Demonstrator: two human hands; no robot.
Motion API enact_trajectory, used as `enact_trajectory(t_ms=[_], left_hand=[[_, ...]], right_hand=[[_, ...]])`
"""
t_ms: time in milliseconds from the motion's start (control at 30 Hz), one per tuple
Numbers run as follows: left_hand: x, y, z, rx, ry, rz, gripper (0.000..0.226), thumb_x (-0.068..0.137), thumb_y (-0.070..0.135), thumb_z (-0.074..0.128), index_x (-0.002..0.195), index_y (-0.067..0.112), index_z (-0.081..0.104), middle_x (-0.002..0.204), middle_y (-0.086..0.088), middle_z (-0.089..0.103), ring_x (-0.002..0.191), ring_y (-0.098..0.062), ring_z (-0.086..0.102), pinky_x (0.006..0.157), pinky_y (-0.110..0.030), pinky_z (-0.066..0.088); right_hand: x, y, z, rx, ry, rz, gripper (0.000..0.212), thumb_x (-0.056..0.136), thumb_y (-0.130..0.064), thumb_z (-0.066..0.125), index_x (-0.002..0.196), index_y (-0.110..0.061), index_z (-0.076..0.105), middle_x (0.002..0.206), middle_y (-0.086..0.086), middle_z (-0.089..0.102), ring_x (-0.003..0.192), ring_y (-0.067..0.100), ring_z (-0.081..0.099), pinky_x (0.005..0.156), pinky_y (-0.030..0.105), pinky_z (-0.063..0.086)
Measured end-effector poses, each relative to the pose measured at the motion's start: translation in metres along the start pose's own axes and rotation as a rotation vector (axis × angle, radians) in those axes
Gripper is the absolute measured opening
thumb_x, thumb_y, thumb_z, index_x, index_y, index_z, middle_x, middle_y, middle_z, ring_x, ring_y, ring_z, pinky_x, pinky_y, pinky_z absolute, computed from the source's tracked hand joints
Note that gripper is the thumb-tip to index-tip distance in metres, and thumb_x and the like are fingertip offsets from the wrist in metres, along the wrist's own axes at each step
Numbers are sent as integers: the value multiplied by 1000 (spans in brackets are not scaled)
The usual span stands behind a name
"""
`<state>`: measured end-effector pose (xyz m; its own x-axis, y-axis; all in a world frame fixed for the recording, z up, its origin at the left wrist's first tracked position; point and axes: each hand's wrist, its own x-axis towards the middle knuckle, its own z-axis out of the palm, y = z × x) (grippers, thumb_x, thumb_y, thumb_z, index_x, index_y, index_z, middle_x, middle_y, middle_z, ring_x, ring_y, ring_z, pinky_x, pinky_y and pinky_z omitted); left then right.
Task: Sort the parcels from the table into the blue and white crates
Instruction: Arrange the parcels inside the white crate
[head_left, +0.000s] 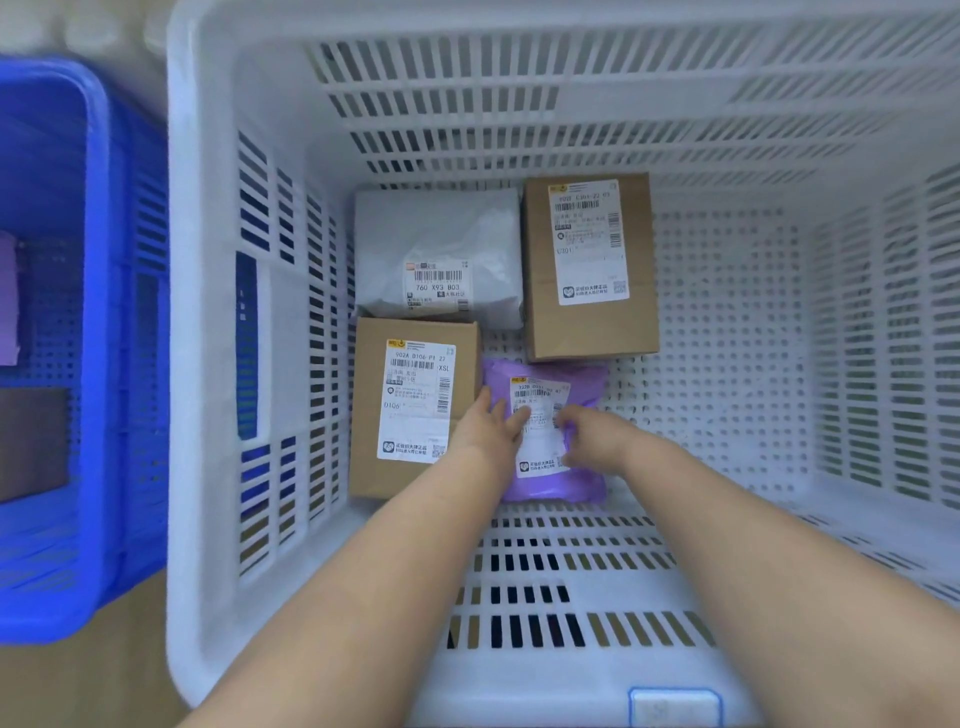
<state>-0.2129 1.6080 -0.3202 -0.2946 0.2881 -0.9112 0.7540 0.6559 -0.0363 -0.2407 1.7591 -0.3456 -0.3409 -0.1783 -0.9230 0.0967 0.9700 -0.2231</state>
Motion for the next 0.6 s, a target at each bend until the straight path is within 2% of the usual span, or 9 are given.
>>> enact_trajectory(t_ms=[133, 267, 367, 433, 533, 600], left_hand=[[-1, -2, 2, -5, 43, 8, 62, 105, 34, 36, 160, 20, 11, 166, -7, -11, 153, -33, 6, 123, -53, 2], [-17, -1, -1, -5, 138, -33, 58, 102, 31, 44, 156, 18, 28, 166, -12, 7, 151, -34, 14, 123, -54, 2], [-48, -9, -3, -53, 229, -107, 59, 99, 31, 49, 154, 14, 34, 164, -15, 17, 151, -35, 15, 121, -54, 0], [-71, -16, -3, -91, 305, -136, 59, 98, 29, 50, 153, 12, 35, 163, -17, 18, 151, -36, 12, 122, -56, -2], [-112, -28, -2, -147, 408, -204, 58, 96, 21, 50, 151, 9, 36, 162, -19, 18, 151, -37, 10, 121, -59, -3], [-143, -37, 0, -195, 501, -277, 61, 95, 18, 51, 152, 7, 32, 161, -21, 18, 151, -37, 10, 119, -59, -7]], right_hand=[[2, -8, -2, -30, -67, -2, 56, 92, -19, 63, 142, -15, 39, 126, 8, 58, 95, 21, 53, 76, 29, 43], [-18, -10, -11, -70, -101, 27, 62, 92, -19, 63, 149, -18, 38, 138, 6, 53, 117, 23, 57, 89, 27, 44], [-46, -15, -24, -31, 18, 62, 54, 95, -17, 59, 147, -16, 44, 144, 6, 51, 127, 24, 53, 97, 28, 42], [-62, -17, -29, -4, 98, 76, 46, 96, -17, 55, 142, -16, 50, 141, 6, 53, 124, 24, 54, 91, 27, 42], [-89, -34, -40, 3, 180, 72, 37, 96, -19, 54, 131, -11, 58, 121, 8, 62, 105, 25, 58, 76, 26, 41], [-109, -56, -48, 15, 251, 60, 34, 96, -22, 56, 128, -10, 60, 120, 8, 65, 98, 24, 58, 69, 26, 41]])
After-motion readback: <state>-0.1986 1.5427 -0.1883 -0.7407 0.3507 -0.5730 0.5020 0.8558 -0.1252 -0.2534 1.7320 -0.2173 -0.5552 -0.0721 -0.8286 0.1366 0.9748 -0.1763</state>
